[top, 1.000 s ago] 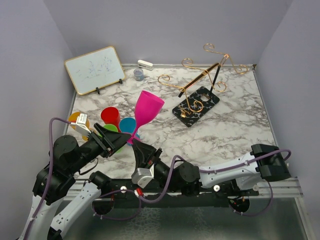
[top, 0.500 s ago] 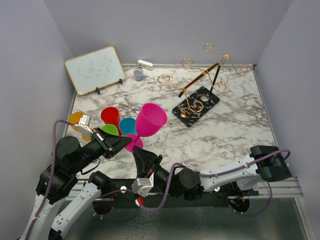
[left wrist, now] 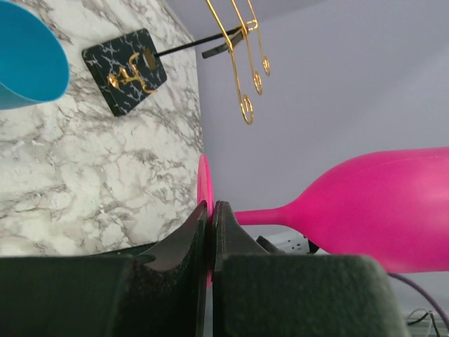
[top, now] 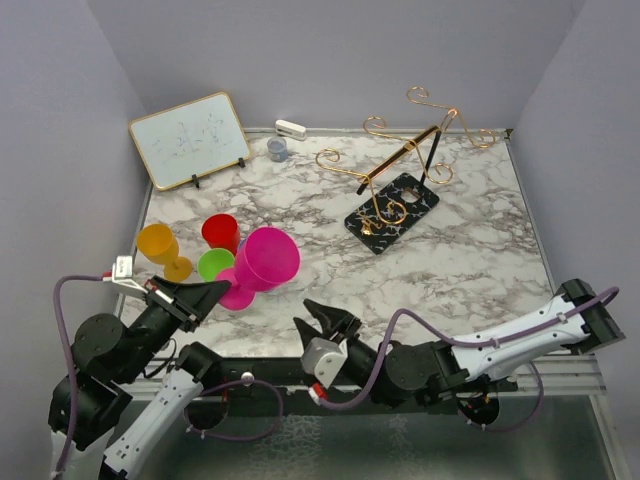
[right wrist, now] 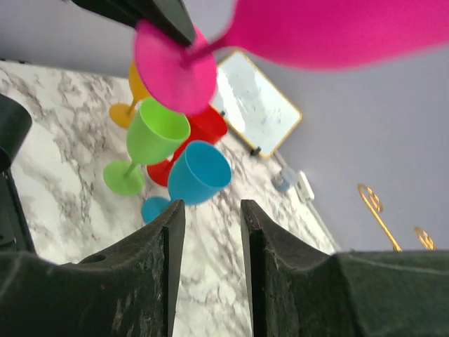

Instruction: Take the wine glass off the wine glass rack

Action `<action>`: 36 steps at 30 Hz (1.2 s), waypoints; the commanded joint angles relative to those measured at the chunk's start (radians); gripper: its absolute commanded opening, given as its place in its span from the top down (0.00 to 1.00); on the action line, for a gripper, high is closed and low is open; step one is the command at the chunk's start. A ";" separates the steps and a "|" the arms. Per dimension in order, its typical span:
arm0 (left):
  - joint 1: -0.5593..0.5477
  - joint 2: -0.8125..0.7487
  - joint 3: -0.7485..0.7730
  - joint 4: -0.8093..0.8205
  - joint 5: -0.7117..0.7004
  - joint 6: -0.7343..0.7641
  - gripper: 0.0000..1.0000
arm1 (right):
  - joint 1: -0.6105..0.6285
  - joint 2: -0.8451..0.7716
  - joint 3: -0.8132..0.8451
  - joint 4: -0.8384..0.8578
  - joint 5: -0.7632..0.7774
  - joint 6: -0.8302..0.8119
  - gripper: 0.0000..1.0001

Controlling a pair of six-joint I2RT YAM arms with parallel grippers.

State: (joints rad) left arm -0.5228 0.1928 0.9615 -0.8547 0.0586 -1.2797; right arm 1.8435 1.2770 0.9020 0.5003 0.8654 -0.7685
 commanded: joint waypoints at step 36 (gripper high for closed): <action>0.023 -0.095 0.105 -0.242 -0.202 0.169 1.00 | -0.832 0.132 0.874 -1.104 -1.472 1.055 0.55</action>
State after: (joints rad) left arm -0.5060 0.0944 1.0649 -1.1099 -0.1318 -1.1297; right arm 1.0088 1.3884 1.7744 -0.5686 -0.5076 0.2626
